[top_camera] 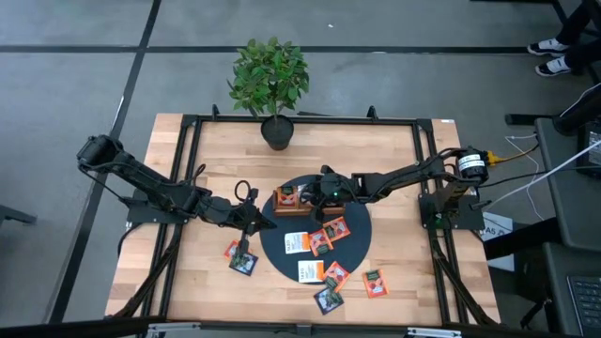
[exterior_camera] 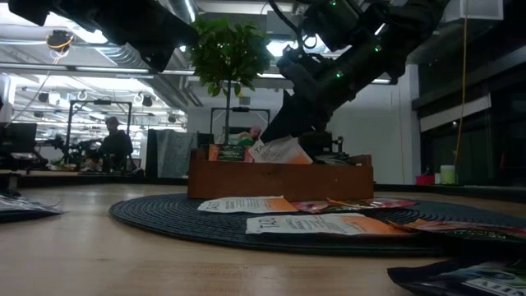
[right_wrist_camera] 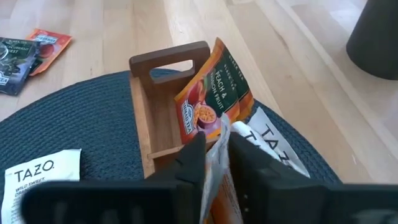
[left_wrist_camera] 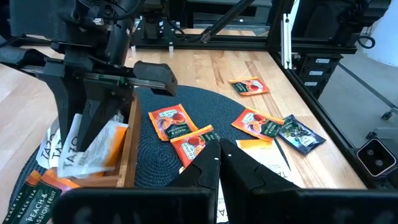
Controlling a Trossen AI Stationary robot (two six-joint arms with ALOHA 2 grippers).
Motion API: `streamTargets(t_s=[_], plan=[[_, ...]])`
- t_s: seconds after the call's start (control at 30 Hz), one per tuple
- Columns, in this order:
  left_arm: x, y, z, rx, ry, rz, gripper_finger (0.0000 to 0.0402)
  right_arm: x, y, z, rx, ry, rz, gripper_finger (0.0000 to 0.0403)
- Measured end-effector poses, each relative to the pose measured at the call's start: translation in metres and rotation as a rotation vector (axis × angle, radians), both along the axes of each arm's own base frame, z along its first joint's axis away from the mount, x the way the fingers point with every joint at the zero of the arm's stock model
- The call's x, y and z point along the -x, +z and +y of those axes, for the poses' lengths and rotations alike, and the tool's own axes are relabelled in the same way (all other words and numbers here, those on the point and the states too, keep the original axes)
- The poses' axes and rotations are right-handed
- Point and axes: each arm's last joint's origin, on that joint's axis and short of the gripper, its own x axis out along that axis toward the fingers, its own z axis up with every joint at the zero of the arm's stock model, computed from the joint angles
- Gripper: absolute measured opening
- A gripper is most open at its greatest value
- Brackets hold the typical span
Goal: Pick & Place Tea
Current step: Put the white tea bag into the middle of the wooden organizer
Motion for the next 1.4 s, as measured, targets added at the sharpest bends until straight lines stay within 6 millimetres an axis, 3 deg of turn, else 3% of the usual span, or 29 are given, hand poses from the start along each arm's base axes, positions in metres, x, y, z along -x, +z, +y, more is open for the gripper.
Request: streamTargets(t_s=[0.17, 0.83, 1.17, 1.4], plan=[[0.000, 0.000, 0.000, 0.000, 0.000, 0.000, 0.0003, 0.000, 0.000, 0.000, -0.001, 0.000, 0.004, 0.0008], [0.001, 0.000, -0.003, -0.003, -0.015, 0.001, 0.0007, 0.000, 0.002, 0.008, 0.103, -0.023, -0.010, 0.0003], [0.001, 0.000, -0.003, -0.004, -0.016, 0.004, 0.0005, 0.004, 0.026, 0.008, 0.125, 0.016, -0.093, 0.0002], [0.002, -0.001, -0.005, -0.004, -0.022, 0.007, 0.0007, 0.016, 0.012, 0.014, 0.138, 0.029, -0.243, 0.0001]])
